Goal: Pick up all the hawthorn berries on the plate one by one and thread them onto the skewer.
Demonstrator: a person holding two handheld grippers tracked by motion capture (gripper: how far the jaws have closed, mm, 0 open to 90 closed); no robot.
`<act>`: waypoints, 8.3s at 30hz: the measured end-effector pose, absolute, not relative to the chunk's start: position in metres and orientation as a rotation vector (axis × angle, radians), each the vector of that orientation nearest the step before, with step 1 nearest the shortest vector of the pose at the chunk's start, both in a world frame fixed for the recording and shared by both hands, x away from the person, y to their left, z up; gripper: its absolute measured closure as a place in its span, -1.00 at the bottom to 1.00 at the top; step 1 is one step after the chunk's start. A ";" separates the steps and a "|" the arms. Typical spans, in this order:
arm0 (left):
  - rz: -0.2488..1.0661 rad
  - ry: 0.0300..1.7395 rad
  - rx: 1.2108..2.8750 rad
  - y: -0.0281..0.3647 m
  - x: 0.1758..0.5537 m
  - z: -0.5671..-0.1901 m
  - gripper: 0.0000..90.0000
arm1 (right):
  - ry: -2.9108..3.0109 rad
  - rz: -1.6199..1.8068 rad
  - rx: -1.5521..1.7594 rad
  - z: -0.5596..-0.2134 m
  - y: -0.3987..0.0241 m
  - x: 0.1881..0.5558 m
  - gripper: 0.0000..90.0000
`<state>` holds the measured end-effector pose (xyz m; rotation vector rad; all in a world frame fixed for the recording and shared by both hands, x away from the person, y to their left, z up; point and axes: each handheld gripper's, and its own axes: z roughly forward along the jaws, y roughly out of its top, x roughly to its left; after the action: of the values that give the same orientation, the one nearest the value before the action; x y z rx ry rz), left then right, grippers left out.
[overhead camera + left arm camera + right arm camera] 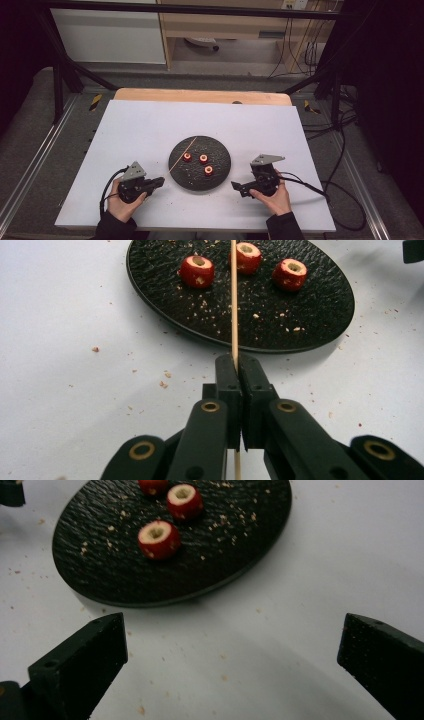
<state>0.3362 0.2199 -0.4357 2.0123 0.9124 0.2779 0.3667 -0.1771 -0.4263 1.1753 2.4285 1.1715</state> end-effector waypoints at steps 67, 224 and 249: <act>0.298 0.897 2.050 0.217 0.335 -0.437 0.95 | 2.695 0.626 1.439 -0.410 -0.054 0.432 0.37; 0.405 0.822 1.892 0.136 0.324 -0.412 0.96 | 1.382 2.277 1.521 -0.403 -0.126 0.398 0.40; 0.383 0.819 1.892 0.112 0.349 -0.395 0.96 | 1.578 2.235 1.473 -0.411 -0.122 0.383 0.40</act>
<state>0.3488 0.1124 -0.3946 1.8919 0.8191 0.3826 0.3830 -0.1224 -0.4106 1.4726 1.5783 2.2347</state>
